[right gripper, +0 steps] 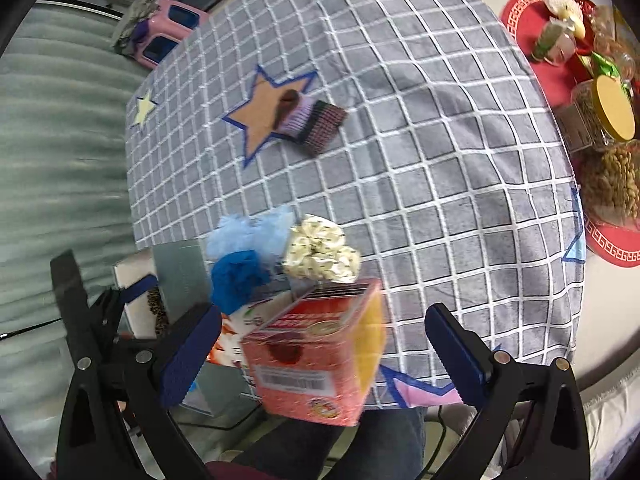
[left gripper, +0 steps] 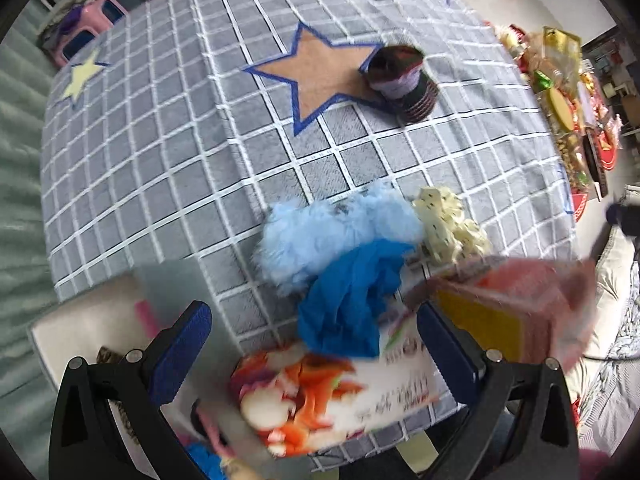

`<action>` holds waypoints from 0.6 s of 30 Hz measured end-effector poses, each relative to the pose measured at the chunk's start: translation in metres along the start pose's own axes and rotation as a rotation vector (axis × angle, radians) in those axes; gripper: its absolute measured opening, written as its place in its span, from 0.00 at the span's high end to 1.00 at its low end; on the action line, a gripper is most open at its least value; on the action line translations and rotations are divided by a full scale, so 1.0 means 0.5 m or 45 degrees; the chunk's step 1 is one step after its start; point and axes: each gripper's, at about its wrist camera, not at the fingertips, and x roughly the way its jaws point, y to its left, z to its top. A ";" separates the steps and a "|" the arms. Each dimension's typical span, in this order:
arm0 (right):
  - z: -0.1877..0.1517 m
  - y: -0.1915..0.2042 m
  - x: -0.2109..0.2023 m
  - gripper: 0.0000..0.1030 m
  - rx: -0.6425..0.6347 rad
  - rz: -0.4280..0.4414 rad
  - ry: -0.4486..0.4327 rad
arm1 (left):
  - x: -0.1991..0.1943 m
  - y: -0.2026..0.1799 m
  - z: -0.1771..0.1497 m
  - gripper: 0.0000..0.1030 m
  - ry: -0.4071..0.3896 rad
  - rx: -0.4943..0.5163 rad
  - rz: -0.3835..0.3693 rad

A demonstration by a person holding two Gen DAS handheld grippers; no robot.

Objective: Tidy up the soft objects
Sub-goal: 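Move both grippers back to the pile beside the printed boxes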

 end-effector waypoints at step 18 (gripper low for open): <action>0.227 0.051 0.150 0.01 -0.265 -0.030 0.002 | 0.144 0.032 0.097 0.01 0.334 -0.187 -0.067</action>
